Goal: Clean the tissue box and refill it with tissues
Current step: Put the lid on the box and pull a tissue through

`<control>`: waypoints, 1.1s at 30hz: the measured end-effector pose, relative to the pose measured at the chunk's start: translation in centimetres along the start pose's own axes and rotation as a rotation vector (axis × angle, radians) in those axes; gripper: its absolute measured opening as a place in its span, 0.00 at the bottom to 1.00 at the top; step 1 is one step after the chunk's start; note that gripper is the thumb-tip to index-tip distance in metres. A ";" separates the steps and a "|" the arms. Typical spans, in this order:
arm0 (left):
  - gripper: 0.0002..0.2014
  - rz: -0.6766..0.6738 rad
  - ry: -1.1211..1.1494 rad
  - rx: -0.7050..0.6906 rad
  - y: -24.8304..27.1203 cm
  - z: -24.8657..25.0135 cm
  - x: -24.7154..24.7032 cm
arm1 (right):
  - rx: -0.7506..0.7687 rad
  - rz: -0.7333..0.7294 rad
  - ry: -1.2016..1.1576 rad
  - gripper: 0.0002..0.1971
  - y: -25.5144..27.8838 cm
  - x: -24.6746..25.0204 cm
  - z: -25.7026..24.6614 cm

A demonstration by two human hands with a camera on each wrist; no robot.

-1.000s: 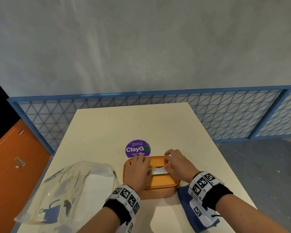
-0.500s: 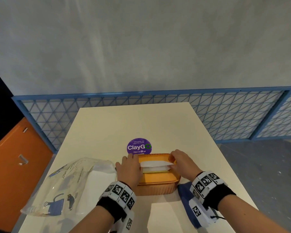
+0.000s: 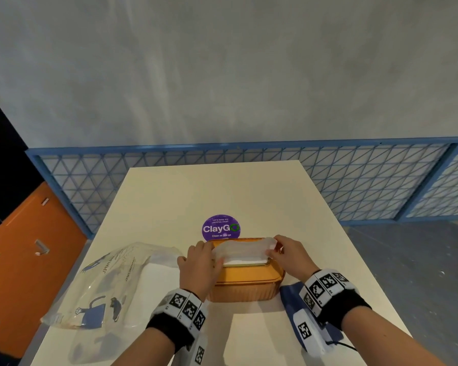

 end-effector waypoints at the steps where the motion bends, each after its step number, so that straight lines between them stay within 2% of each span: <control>1: 0.13 0.007 0.002 0.019 -0.1 -0.3 0.1 | 0.009 0.009 -0.001 0.04 0.1 0.1 -0.1; 3: 0.10 0.013 0.081 0.073 -0.5 -0.8 0.6 | 0.006 0.030 -0.013 0.09 -0.1 0.2 0.1; 7: 0.09 0.053 0.286 0.135 -1.0 -1.4 1.4 | -0.034 0.091 -0.059 0.07 -0.2 0.5 0.4; 11: 0.08 0.011 0.507 0.116 -0.9 -1.6 0.6 | -0.055 0.083 -0.093 0.10 0.3 0.3 0.7; 15: 0.07 -0.035 0.541 0.102 -1.1 -1.6 -0.1 | -0.077 0.056 -0.066 0.12 0.5 -0.2 1.2; 18: 0.12 -0.034 0.577 0.139 -1.7 -1.9 -0.2 | -0.086 0.083 -0.124 0.11 0.1 -0.1 1.3; 21: 0.10 -0.018 0.578 0.165 -2.4 -1.9 -0.3 | -0.097 0.098 -0.147 0.12 -0.5 0.0 1.1; 27: 0.12 -0.013 0.567 0.221 -2.9 -2.0 -0.4 | -0.128 0.089 -0.119 0.15 -1.6 0.3 0.8; 31: 0.10 0.002 0.633 0.206 -2.9 -1.7 0.1 | -0.135 0.088 -0.129 0.15 -1.8 0.5 0.7; 33: 0.10 0.017 0.678 0.193 -3.1 -1.7 0.4 | -0.145 0.090 -0.127 0.19 -1.9 0.7 0.8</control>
Point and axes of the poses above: each hand's wrist, its own y-axis away from the middle knuckle, its own x-axis out of the back of the hand, z = x × y, the point moved 8 cm from there along -y, towards the middle knuckle, and after that the axes turned 4 degrees about x, right-handed, at the moved point
